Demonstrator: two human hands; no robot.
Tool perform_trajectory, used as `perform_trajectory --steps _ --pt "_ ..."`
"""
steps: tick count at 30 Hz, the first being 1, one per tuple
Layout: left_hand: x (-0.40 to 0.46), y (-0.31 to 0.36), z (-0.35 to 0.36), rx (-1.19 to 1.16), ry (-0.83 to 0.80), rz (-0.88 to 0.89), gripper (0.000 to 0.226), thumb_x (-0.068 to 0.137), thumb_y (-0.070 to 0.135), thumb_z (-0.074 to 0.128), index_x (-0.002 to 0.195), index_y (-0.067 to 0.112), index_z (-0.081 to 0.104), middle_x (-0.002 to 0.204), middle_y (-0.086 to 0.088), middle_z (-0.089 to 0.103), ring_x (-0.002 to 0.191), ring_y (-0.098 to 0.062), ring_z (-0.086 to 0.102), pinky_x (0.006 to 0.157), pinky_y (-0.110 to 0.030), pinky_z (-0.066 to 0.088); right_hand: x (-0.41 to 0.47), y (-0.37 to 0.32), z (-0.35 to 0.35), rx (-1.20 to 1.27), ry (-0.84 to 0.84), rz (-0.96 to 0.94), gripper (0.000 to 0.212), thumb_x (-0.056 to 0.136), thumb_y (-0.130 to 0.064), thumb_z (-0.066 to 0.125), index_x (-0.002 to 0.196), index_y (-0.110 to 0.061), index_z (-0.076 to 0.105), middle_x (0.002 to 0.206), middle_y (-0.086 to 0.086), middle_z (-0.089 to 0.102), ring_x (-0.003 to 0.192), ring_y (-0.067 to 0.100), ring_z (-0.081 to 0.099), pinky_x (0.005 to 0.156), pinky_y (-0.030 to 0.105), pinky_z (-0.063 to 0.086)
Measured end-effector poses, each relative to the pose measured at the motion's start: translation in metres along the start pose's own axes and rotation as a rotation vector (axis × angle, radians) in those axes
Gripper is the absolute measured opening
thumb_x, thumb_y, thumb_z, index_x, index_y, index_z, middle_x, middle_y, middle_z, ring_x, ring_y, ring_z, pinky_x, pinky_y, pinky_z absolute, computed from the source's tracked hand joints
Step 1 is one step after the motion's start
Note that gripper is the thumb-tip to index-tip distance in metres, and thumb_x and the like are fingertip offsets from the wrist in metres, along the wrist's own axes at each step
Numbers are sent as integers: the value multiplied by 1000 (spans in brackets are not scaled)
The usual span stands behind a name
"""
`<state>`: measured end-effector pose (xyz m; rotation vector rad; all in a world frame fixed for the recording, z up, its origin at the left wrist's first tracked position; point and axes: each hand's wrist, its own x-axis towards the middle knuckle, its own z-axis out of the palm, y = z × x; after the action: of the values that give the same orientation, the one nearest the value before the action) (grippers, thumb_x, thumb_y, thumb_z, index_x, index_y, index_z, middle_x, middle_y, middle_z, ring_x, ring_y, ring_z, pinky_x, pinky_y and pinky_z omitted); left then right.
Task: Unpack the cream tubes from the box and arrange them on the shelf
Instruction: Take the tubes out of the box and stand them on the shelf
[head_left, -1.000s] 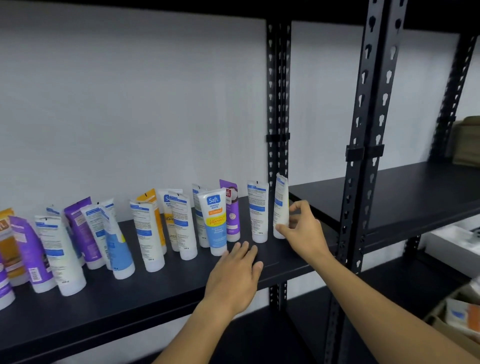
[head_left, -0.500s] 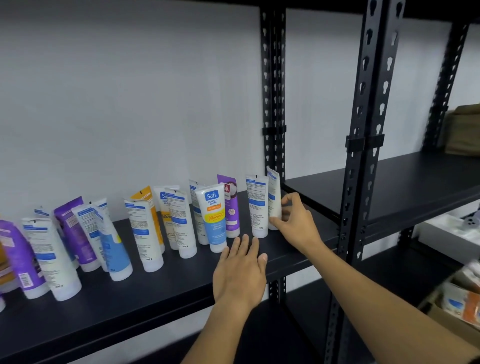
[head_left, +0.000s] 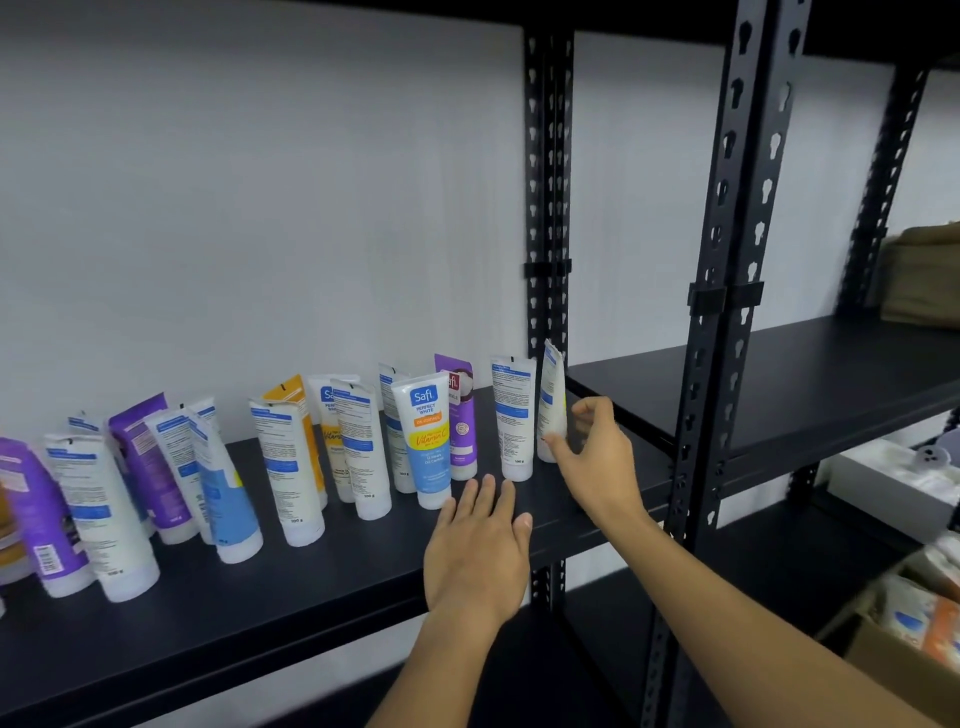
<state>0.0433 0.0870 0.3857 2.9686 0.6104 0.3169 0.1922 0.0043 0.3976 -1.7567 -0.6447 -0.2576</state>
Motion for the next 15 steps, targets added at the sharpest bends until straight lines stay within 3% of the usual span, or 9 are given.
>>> perform_trajectory --steps 4,7,10,15 --pt "0 0 3 -1 45 5 57 104 45 3 157 23 9 165 1 5 152 -14 -1 124 -37 5 -18 -2 4 -11 0 -87 42 86 -29 75 113 -32 44 110 -15 54 100 0 55 73 14 48" --pt "-3 0 7 6 114 21 88 80 52 -22 156 24 13 164 2 11 152 -13 4 124 -35 7 -19 -8 11 -17 -86 -68 49 84 -32 77 117 -35 41 107 -17 56 97 1 61 75 18 55" --pt "-2 -1 11 2 155 13 95 75 51 -25 156 25 17 164 3 14 151 -12 7 124 -35 8 -13 -15 18 -36 -98 -58 50 84 -27 78 113 -37 39 103 -16 58 92 4 65 75 26 60" --pt "-3 -1 11 -14 177 15 93 77 51 -22 155 25 19 163 3 17 151 -12 10 123 -35 10 -4 -19 25 5 -124 -36 41 89 -16 73 113 -30 42 98 -15 59 83 -6 62 71 17 56"
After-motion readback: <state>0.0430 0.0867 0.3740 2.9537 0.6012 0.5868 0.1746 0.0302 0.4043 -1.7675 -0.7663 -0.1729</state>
